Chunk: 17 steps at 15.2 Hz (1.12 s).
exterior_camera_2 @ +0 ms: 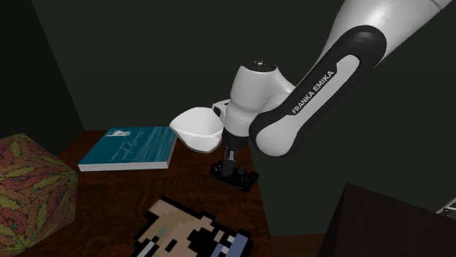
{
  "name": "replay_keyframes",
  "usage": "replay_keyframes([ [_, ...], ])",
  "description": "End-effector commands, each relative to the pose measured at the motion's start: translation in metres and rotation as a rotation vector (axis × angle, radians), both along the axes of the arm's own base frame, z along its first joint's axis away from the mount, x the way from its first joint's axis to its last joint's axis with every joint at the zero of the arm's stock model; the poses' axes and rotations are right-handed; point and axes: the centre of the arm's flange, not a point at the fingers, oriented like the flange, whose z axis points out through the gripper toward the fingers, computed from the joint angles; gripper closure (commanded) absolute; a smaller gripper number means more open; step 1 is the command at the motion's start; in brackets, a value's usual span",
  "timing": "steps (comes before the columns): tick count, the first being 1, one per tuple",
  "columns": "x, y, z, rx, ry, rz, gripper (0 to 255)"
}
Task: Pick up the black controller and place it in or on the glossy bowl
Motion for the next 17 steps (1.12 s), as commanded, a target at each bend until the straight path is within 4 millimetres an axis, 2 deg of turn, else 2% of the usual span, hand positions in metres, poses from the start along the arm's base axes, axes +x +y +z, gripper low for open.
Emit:
replay_keyframes([
  [1,0.0042,-0.0012,-0.0115,0.000,-0.001,0.000,0],
  [2,0.0066,-0.0019,-0.0194,0.000,-0.001,0.000,0],
  [10,0.0066,-0.0018,-0.0194,0.000,-0.001,0.000,0],
  [11,0.0066,-0.0018,-0.0194,0.000,-0.001,0.000,255],
  [17,0.0068,-0.0015,-0.0192,0.000,-0.001,0.000,255],
])
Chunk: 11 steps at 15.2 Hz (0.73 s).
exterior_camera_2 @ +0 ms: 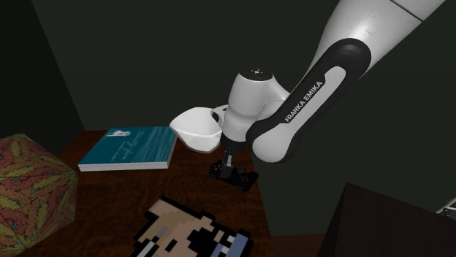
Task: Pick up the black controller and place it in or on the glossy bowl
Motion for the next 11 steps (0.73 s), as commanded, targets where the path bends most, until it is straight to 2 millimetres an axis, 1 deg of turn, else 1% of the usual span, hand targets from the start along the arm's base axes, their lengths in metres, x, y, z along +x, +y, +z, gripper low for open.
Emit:
replay_keyframes([
  [1,0.000,0.000,-0.001,0.000,0.001,0.000,255],
  [3,0.000,0.000,-0.001,0.000,0.001,0.000,255],
  [11,0.000,0.000,0.041,0.000,0.001,0.000,255],
])
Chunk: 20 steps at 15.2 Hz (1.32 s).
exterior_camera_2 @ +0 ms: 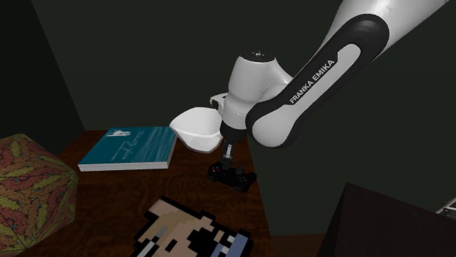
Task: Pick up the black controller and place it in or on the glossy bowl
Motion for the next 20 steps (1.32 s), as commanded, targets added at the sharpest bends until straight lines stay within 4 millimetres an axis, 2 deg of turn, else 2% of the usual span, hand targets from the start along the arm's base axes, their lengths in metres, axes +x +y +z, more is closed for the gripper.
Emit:
replay_keyframes([
  [1,-0.001,0.001,0.011,0.000,0.001,0.000,255],
  [3,-0.001,0.001,0.021,0.000,0.001,0.000,255],
  [4,-0.001,0.001,0.016,0.000,0.000,0.000,255],
  [5,-0.001,0.001,0.016,0.000,0.000,0.000,0],
  [12,-0.062,-0.004,-0.011,-0.166,0.201,0.391,0],
  [20,-0.061,-0.011,-0.048,-0.176,0.214,0.415,0],
])
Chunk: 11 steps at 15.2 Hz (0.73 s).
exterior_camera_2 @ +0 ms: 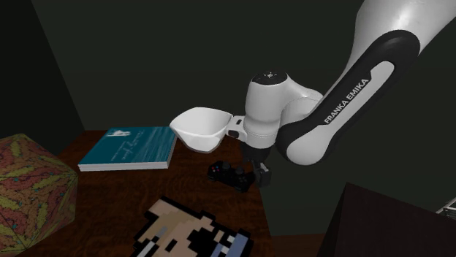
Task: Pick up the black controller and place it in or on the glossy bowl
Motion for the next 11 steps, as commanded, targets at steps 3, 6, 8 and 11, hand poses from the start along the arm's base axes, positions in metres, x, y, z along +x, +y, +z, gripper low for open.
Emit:
replay_keyframes([
  [3,0.0020,-0.0013,-0.0083,0.000,0.000,0.000,0],
  [6,0.0020,-0.0013,-0.0083,0.000,0.000,0.000,0],
  [8,0.0020,-0.0013,-0.0083,0.000,0.000,0.000,0],
  [11,0.0020,-0.0013,-0.0082,0.000,0.000,0.000,255],
])
